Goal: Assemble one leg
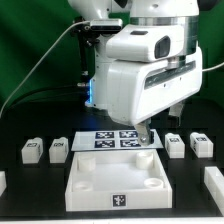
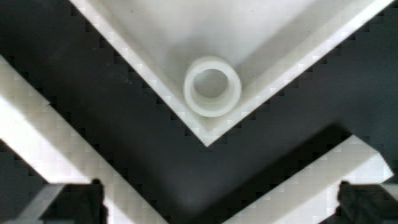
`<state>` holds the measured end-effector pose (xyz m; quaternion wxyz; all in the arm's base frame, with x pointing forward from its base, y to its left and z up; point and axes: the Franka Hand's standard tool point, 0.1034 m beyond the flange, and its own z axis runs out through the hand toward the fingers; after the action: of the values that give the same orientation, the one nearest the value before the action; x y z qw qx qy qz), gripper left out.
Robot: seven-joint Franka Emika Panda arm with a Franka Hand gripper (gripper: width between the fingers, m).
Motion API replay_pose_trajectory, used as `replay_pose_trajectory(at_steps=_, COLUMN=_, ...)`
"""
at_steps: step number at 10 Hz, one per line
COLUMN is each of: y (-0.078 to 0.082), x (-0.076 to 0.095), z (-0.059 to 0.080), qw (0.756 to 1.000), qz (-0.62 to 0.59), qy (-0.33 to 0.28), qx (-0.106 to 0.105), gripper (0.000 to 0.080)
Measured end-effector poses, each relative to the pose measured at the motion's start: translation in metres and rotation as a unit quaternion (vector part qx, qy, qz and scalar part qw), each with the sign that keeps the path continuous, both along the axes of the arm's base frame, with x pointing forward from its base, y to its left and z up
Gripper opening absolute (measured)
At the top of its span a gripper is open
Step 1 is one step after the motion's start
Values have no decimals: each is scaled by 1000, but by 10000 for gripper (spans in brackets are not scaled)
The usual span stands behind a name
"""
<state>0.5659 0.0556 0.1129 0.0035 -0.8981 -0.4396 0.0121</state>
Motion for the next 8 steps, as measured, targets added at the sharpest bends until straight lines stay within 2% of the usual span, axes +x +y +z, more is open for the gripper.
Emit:
replay_pose_trajectory(at_steps=2, y=0, x=-1, z=-1, qw=1000, qz=27, qy=1, qx=1, gripper=650)
replay_pose_trajectory(at_steps=3, y=-3, x=-14, z=-2, qw=995, qz=98, qy=-3, qx=1, gripper=650)
replay_pose_trajectory(at_steps=5, y=-16, x=-66, z=-11, qw=978, qz=209, qy=2, qx=2, gripper=650)
replay_pose_trajectory(at_steps=7, y=-40, x=-105, z=-35, qw=945, qz=327, qy=9, qx=10, gripper=650)
replay_pose_trajectory(at_steps=8, y=-49, x=-119, z=-46, qw=941, qz=337, qy=13, qx=14, gripper=650)
